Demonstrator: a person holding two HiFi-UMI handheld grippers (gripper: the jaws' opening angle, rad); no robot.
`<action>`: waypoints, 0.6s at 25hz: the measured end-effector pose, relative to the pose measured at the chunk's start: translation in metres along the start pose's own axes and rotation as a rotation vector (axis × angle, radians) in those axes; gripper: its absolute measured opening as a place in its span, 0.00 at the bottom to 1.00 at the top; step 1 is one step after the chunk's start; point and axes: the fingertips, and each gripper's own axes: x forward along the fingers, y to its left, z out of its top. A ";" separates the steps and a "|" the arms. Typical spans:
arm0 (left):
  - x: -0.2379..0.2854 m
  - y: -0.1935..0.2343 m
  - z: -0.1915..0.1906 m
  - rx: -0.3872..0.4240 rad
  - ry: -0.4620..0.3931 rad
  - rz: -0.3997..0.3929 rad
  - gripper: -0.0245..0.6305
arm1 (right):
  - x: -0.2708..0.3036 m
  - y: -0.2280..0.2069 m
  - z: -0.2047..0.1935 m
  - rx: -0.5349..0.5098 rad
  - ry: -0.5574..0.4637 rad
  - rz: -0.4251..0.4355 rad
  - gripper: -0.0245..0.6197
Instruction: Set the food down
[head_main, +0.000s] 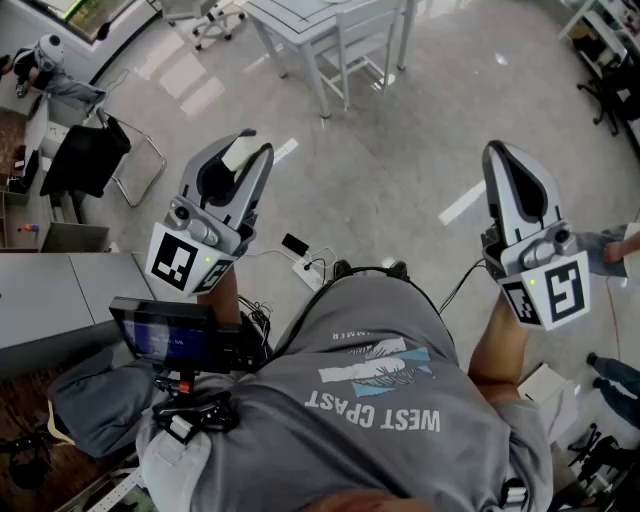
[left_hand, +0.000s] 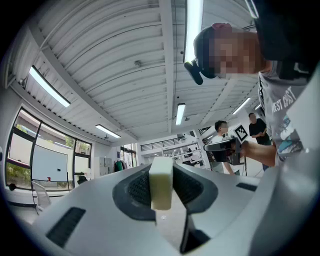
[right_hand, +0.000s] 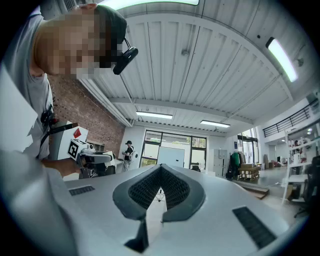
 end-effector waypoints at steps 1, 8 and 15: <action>-0.001 0.000 0.000 -0.001 0.000 -0.001 0.19 | 0.000 0.001 0.000 0.001 0.002 -0.001 0.05; -0.008 0.000 -0.005 -0.015 -0.005 -0.010 0.19 | -0.002 0.011 -0.004 0.005 0.011 -0.009 0.05; -0.013 0.002 -0.012 -0.022 -0.004 -0.014 0.19 | 0.002 0.018 -0.012 0.009 0.025 -0.003 0.05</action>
